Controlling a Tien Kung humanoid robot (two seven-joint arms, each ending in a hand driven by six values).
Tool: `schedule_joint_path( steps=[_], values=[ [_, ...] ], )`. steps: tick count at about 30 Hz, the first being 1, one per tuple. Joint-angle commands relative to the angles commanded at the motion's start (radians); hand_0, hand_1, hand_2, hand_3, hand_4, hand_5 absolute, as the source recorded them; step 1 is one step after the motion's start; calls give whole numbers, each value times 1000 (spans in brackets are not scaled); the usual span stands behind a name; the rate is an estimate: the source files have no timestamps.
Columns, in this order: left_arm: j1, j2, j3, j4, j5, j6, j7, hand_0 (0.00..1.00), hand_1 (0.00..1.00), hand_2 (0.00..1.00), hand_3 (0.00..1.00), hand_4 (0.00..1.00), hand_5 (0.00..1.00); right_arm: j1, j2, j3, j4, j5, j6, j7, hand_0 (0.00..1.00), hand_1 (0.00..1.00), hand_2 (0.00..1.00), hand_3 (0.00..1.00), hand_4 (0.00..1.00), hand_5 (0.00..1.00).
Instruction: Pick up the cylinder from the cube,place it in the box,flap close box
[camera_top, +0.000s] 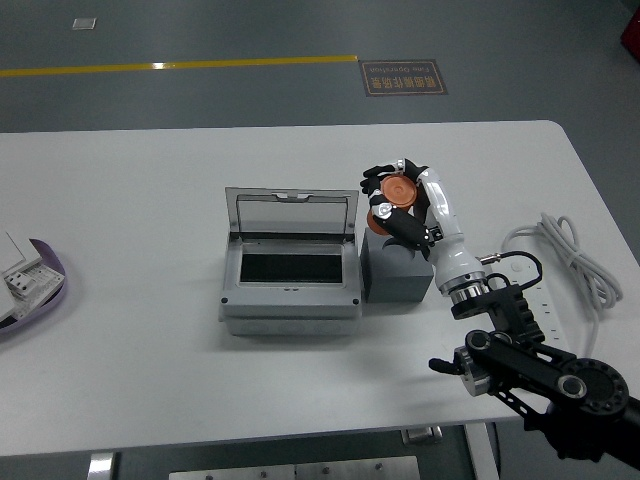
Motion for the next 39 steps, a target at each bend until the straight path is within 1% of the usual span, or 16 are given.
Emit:
schedule_joint_path(
  steps=[3,4,7,9,10,15,16,21,22,23,27,28,29,33,34,39],
  values=[
    [0,0,-2,0,1,0,1,511,551,556,597,714,148,12,5,-14,38,-41,0,-39,423,396,391,398,2,2],
    [0,0,-4,0,3,0,2,511,551,556,597,714,148,23,8,-26,56,-59,0,-58,233,253,310,299,2,2],
    [1,1,-10,1,10,-1,5,511,551,556,597,714,148,69,23,-73,96,-108,3,-127,233,253,310,299,2,2],
    [1,2,-13,1,14,-1,6,511,551,556,597,714,148,101,39,-105,98,-142,11,-171,233,253,310,299,2,2],
    [0,2,-14,1,16,-2,7,511,551,556,598,716,149,119,49,-122,95,-166,16,-199,62,150,257,236,2,2],
    [0,4,-23,1,30,-3,11,511,551,556,598,716,149,191,100,-177,65,-328,82,-371,62,150,257,236,2,2],
    [0,4,-24,1,32,-4,12,511,551,556,598,716,151,205,110,-186,55,-370,103,-413,2,122,256,228,2,2],
    [0,6,-32,1,42,-5,17,511,551,556,598,716,151,258,142,-231,9,-568,203,-610,2,122,256,228,2,2],
    [0,6,-33,1,44,-5,18,511,551,556,597,718,155,266,146,-241,0,-603,218,-645,2,112,280,259,2,2],
    [-1,7,-34,1,45,-5,18,511,551,556,597,718,155,273,151,-252,-10,-643,233,-683,2,112,280,259,2,2],
    [-3,7,-34,0,47,-6,19,511,551,556,597,718,155,288,163,-276,-45,-770,276,-798,2,112,280,259,2,2],
    [-4,7,-35,0,48,-6,19,511,551,556,597,718,159,290,165,-280,-55,-802,285,-827,2,121,311,284,2,2],
    [-4,7,-36,0,49,-6,20,511,551,556,597,718,159,292,166,-281,-63,-830,290,-852,2,121,311,284,2,2],
    [-3,6,-36,0,51,-6,21,511,551,556,597,718,159,296,170,-284,-87,-920,305,-918,2,121,311,284,2,2],
    [-3,6,-36,0,51,-6,21,511,551,555,597,718,162,296,171,-285,-91,-937,308,-924,114,219,384,344,23,2],
    [-5,7,-33,-1,49,-6,19,511,551,555,597,718,162,300,171,-297,-108,-967,312,-930,114,219,384,344,23,2]
  ],
)
